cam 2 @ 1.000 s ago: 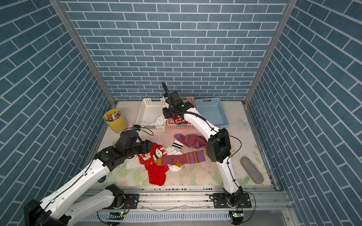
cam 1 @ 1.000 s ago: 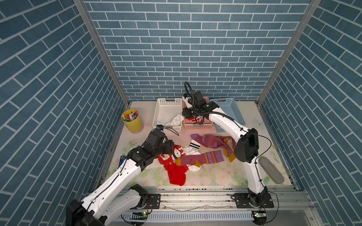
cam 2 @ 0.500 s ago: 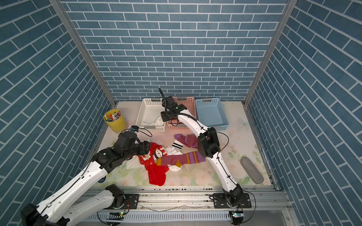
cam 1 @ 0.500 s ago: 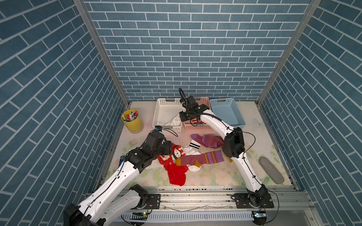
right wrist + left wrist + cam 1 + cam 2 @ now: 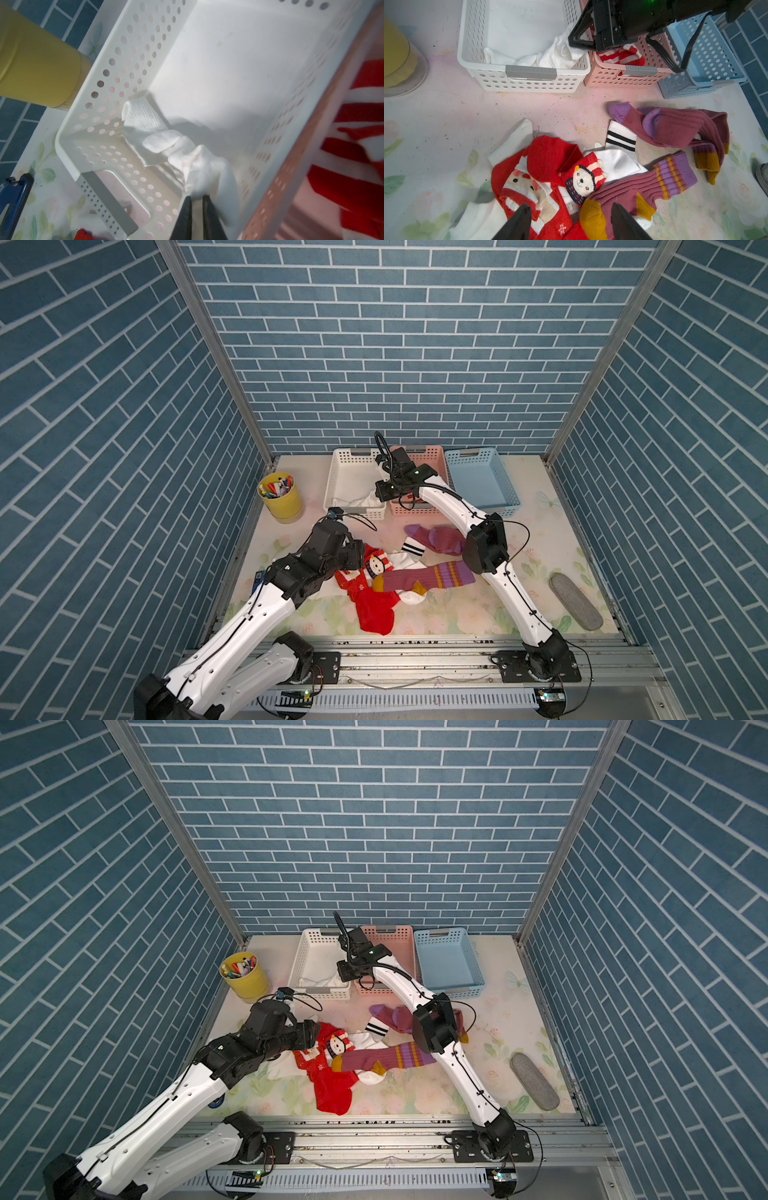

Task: Sort the socks into the basket by color
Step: Place the sock in the bin, then pick up the sock at the center of the board.

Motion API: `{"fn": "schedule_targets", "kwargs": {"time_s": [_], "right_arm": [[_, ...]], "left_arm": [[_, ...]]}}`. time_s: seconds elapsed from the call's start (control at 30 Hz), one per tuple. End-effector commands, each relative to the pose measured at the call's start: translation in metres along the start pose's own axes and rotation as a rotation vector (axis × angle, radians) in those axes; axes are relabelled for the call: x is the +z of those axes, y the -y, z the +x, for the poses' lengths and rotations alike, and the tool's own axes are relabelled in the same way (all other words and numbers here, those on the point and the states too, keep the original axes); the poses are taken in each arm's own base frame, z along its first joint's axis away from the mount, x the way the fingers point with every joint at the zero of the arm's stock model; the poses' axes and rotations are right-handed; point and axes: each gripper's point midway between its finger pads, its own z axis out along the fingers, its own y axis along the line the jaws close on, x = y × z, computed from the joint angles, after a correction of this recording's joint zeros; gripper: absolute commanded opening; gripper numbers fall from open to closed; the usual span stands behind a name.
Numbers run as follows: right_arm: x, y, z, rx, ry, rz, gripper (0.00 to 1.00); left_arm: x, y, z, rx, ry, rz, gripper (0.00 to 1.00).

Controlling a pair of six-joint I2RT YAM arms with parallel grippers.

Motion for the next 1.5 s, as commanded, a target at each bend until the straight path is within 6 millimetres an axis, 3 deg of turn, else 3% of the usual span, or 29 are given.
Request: {"fn": "schedule_targets", "kwargs": {"time_s": [0.0, 0.23, 0.37, 0.57, 0.73, 1.07, 1.47], "right_arm": [[0.004, -0.02, 0.008, -0.01, -0.034, -0.085, 0.15], [-0.002, -0.04, 0.004, -0.042, -0.029, -0.183, 0.19], [-0.016, -0.043, -0.006, -0.063, 0.001, -0.173, 0.2], [-0.065, -0.044, -0.029, -0.111, 0.08, -0.089, 0.19], [-0.103, -0.035, -0.027, -0.102, 0.126, 0.001, 0.2], [-0.171, 0.01, 0.013, 0.019, 0.192, 0.16, 0.23], [-0.248, 0.089, 0.076, 0.22, 0.251, 0.353, 0.29]], "left_arm": [[-0.006, -0.002, -0.003, 0.0, 0.012, -0.012, 0.68], [-0.007, -0.002, -0.003, 0.001, 0.013, -0.015, 0.68], [-0.007, -0.001, -0.003, 0.0, 0.014, -0.006, 0.68], [-0.005, 0.007, -0.002, 0.007, 0.009, 0.035, 0.69], [-0.002, 0.017, -0.001, 0.032, 0.006, 0.056, 0.69], [0.009, 0.044, 0.007, 0.101, -0.023, 0.088, 0.7], [0.046, 0.114, 0.026, 0.229, -0.095, 0.164, 0.71]]}}
